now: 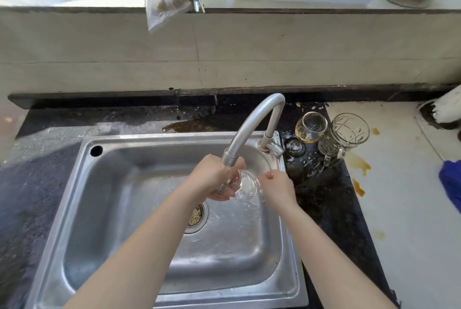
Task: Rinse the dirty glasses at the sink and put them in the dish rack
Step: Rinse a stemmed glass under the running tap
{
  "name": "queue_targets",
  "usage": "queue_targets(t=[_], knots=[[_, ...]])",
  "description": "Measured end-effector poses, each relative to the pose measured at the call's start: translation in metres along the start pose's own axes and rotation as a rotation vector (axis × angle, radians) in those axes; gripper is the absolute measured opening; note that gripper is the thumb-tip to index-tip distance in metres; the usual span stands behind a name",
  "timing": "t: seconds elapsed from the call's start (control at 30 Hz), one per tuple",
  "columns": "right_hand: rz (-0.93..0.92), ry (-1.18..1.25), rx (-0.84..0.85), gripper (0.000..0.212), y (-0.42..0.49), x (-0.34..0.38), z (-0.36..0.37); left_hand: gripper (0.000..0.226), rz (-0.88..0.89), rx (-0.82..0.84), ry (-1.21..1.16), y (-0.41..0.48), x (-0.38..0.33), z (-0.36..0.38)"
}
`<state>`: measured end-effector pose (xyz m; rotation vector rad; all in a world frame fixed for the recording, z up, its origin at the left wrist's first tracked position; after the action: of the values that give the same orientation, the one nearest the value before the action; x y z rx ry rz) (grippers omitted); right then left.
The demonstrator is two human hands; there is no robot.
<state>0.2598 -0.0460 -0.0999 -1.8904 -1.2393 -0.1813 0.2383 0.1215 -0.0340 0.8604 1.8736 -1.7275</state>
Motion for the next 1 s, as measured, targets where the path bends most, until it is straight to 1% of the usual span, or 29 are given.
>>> queue_targets(t=[0.07, 0.1, 0.2, 0.3, 0.37, 0.47, 0.6, 0.7, 0.77, 0.83, 0.87, 0.93, 0.97, 1.0], knots=[[-0.101, -0.096, -0.150, 0.020, -0.004, 0.016, -0.032, 0.023, -0.007, 0.005, -0.057, 0.000, 0.003, 0.000], [-0.118, -0.117, -0.208, 0.020, -0.003, 0.020, -0.042, 0.022, -0.010, 0.005, -0.085, 0.000, 0.004, 0.000], [-0.208, -0.299, -0.308, 0.034, -0.002, 0.036, -0.055, 0.013, -0.034, 0.013, -0.142, -0.001, 0.007, 0.002], [-0.329, -0.486, -0.261, 0.039, 0.006, 0.049, -0.044, 0.011, -0.067, -0.004, -0.185, -0.001, 0.011, 0.000], [-0.364, -0.560, -0.235, 0.035, 0.009, 0.053, -0.042, 0.012, -0.079, -0.042, -0.195, 0.001, 0.013, -0.005], [-0.387, -0.649, -0.234, 0.026, 0.009, 0.057, -0.045, 0.023, -0.087, -0.084, -0.154, 0.005, 0.018, -0.012], [-0.372, -0.678, -0.213, 0.019, 0.016, 0.060, -0.055, 0.030, -0.100, -0.091, -0.167, 0.007, 0.025, -0.014], [-0.326, -0.645, -0.208, 0.012, 0.024, 0.059, -0.064, 0.041, -0.095, -0.091, -0.206, 0.002, 0.025, -0.015], [-0.319, -0.649, -0.208, 0.014, 0.024, 0.059, -0.062, 0.044, -0.083, -0.098, -0.206, -0.004, 0.023, -0.018], [-0.308, -0.680, -0.209, 0.020, 0.018, 0.059, -0.060, 0.039, -0.074, -0.107, -0.191, -0.008, 0.024, -0.020], [-0.320, -0.713, -0.239, 0.026, 0.011, 0.061, -0.060, 0.036, -0.069, -0.121, -0.200, -0.009, 0.024, -0.023], [-0.421, -0.745, -0.359, 0.038, -0.010, 0.067, -0.061, 0.031, -0.069, -0.151, -0.224, -0.012, 0.026, -0.027], [-0.509, -0.699, -0.385, 0.042, -0.024, 0.070, -0.056, 0.031, -0.070, -0.165, -0.224, -0.012, 0.028, -0.029], [-0.601, -0.629, -0.332, 0.045, -0.037, 0.071, -0.043, 0.031, -0.071, -0.175, -0.219, -0.014, 0.028, -0.029]])
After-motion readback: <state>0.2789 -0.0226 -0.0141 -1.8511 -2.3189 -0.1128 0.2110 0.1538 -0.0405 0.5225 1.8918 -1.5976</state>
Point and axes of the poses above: each hand's wrist, its own y-axis towards the middle knuckle, its own z-axis out of the palm, x = y × z, the point moved 9 cm from there along y, towards the middle knuckle, and after that the axes turned 6 degrees about -y, right-handed, at the moved point
